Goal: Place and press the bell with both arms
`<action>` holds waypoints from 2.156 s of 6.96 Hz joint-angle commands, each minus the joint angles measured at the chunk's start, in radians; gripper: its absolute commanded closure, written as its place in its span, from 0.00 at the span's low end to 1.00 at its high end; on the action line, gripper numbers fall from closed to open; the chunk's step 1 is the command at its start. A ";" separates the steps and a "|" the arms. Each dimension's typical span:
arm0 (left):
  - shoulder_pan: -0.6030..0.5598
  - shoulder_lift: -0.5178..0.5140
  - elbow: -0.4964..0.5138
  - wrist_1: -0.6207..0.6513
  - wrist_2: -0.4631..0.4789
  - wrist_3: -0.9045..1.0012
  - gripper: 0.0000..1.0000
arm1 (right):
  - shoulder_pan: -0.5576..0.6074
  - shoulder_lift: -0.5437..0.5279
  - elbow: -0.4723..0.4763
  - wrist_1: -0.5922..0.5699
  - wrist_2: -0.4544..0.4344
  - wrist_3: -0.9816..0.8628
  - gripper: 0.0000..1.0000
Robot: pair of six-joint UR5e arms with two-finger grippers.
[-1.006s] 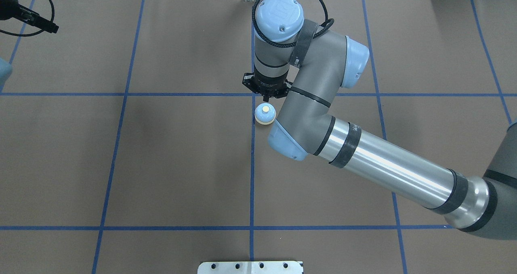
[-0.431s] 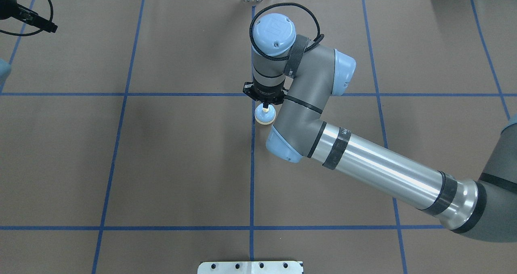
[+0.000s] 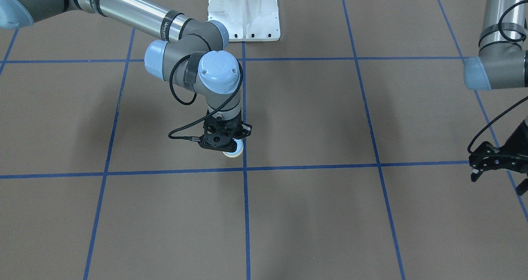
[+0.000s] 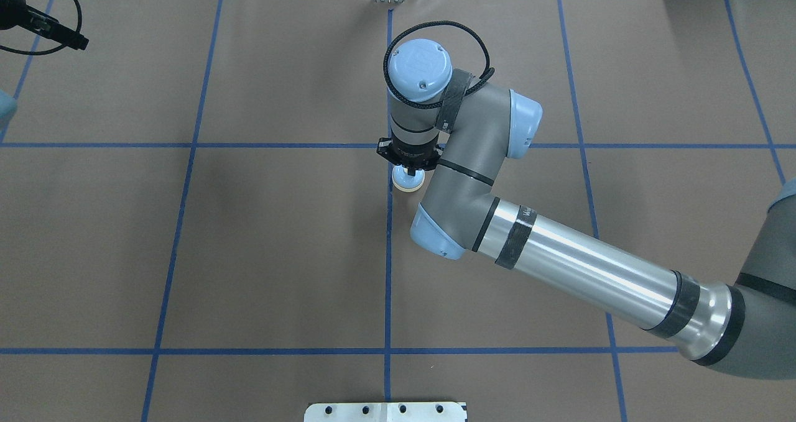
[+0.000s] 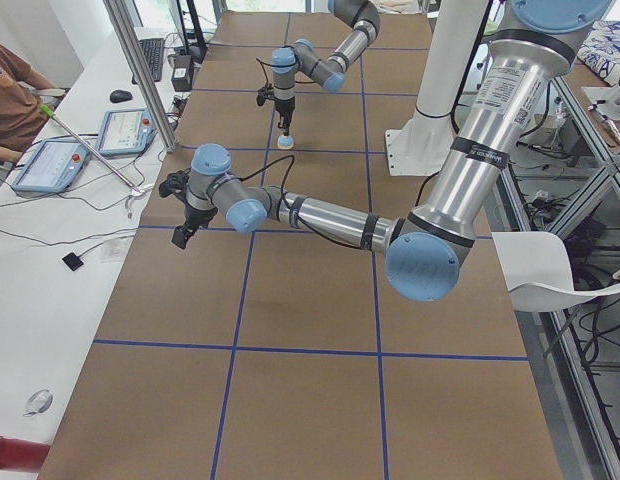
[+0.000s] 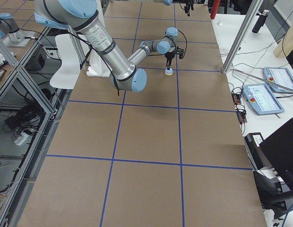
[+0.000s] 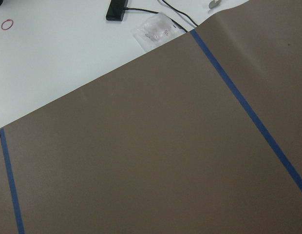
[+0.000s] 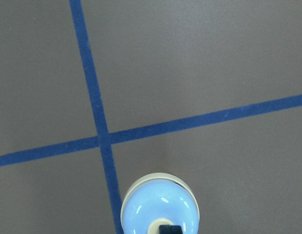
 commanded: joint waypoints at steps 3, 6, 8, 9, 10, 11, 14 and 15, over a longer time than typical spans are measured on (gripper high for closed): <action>0.000 0.000 -0.004 0.000 0.001 0.000 0.00 | -0.010 -0.001 -0.011 0.002 -0.009 -0.002 1.00; -0.002 0.000 -0.004 0.000 0.001 0.000 0.00 | 0.063 0.003 0.056 0.012 0.058 -0.023 1.00; -0.014 0.011 -0.006 0.001 -0.002 0.030 0.00 | 0.114 -0.071 0.196 -0.021 0.110 -0.026 0.00; -0.035 0.052 -0.026 0.005 -0.016 0.076 0.00 | 0.149 -0.171 0.334 -0.071 0.132 -0.057 0.00; -0.081 0.073 -0.029 0.026 -0.087 0.131 0.00 | 0.193 -0.258 0.431 -0.124 0.170 -0.133 0.00; -0.122 0.098 -0.039 0.072 -0.123 0.173 0.00 | 0.247 -0.326 0.504 -0.179 0.184 -0.231 0.00; -0.187 0.219 -0.137 0.275 -0.126 0.337 0.00 | 0.403 -0.609 0.638 -0.201 0.262 -0.594 0.00; -0.248 0.263 -0.194 0.357 -0.128 0.365 0.00 | 0.492 -0.709 0.639 -0.195 0.293 -0.788 0.00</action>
